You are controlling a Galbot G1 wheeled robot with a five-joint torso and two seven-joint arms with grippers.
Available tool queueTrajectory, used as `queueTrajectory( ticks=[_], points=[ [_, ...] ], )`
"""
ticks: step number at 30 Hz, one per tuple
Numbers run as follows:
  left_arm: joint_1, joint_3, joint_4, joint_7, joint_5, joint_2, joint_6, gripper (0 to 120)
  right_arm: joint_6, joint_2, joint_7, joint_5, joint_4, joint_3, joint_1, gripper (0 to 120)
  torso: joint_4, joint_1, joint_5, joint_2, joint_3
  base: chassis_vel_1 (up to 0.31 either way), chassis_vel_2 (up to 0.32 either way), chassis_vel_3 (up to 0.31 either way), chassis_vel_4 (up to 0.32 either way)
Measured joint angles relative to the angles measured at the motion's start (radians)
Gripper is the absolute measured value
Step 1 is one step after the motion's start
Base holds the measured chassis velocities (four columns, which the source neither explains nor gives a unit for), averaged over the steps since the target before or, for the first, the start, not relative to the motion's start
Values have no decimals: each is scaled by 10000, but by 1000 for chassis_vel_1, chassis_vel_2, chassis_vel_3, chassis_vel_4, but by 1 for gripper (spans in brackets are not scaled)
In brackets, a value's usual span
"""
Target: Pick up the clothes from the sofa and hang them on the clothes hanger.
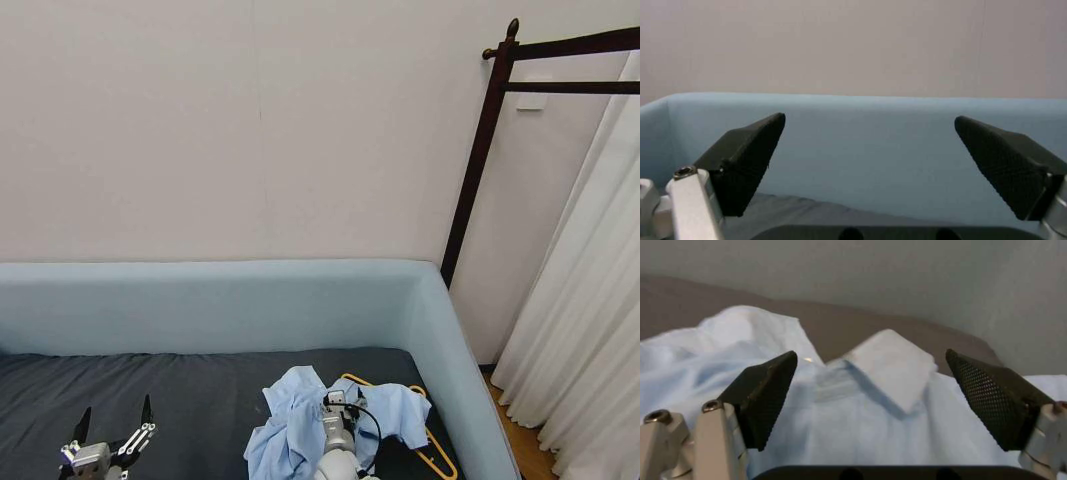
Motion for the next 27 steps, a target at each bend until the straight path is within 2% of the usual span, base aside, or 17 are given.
queueTrajectory(
  ticks=[6,13,16,20,27],
  points=[
    [-55,83,40,8,6,-2,-2,100,-93,-1,-100,652,926,-403,-337,86,0,0,-2,0,0,0,0,0,0],
    [-70,79,41,14,6,12,0,100,-453,-1,76,431,837,-588,-500,84,0,0,0,0,0,0,0,0,0],
    [-48,53,34,14,6,17,3,100,-628,-6,262,17,395,-579,-552,70,-2,0,-1,0,0,0,0,0,0],
    [-38,11,40,14,-1,4,3,100,-637,-5,279,-180,275,-604,-621,61,-1,0,-1,0,0,0,0,0,0],
    [-25,28,40,18,24,-88,-1,100,-561,-2,186,136,1092,-736,-738,59,-1,0,0,0,0,0,0,0,0]
  ],
)
